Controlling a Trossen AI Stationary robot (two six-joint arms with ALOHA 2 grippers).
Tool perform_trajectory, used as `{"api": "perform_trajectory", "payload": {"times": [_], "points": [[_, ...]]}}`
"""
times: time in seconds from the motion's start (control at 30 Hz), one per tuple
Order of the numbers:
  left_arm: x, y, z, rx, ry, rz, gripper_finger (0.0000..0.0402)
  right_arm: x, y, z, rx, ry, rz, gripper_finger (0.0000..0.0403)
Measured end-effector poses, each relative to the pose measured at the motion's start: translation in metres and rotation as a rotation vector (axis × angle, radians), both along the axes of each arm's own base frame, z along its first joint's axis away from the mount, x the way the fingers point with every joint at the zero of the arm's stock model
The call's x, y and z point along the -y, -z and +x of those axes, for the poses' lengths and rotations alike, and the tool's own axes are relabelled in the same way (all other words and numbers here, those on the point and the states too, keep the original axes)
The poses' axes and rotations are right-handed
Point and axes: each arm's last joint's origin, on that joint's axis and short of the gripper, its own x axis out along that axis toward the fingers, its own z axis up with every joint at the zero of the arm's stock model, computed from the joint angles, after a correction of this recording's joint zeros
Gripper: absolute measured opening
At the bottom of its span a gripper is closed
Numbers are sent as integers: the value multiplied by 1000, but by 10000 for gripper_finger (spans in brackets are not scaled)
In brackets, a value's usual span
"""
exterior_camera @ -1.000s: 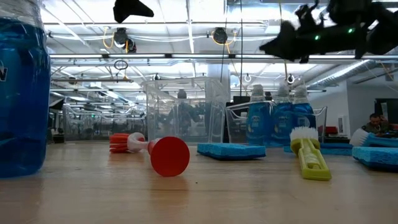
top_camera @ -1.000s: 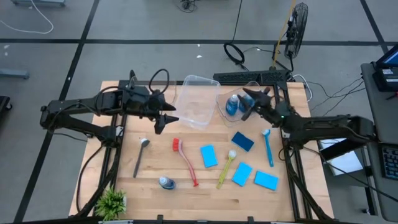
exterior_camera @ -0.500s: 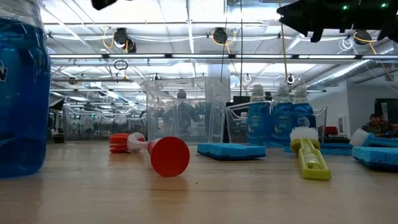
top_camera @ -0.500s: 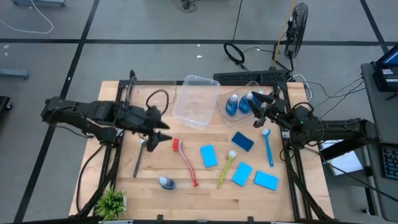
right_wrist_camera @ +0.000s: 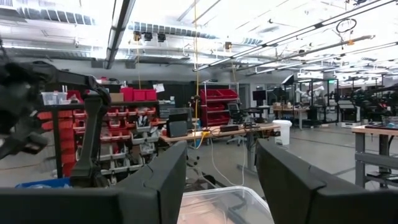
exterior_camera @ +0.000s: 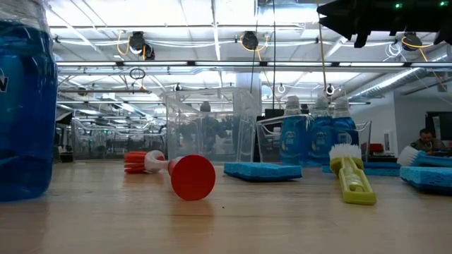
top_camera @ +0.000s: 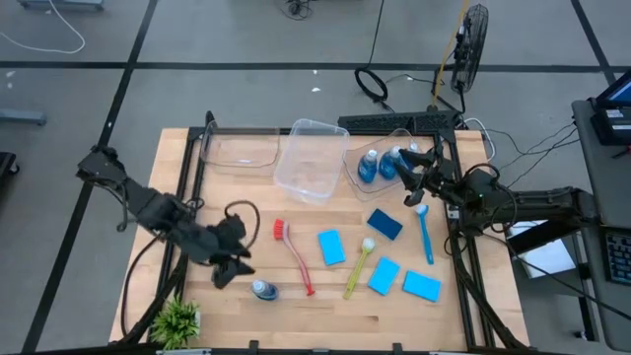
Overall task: Pick & Place Kitchen Sink Supplies
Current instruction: Put the blue dish soap into the right transparent bin
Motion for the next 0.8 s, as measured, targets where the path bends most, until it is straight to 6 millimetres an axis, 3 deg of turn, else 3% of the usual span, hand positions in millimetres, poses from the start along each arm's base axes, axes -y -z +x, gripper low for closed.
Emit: {"api": "perform_trajectory", "payload": {"times": [0.3, 0.8], "points": [[27, 29, 0, -165, 110, 124, 244, 0, 3, 1, -29, 1, 4, 176], [33, 58, -14, -277, 161, 268, 244, 0, 5, 2, -40, -6, 27, 176]]}}
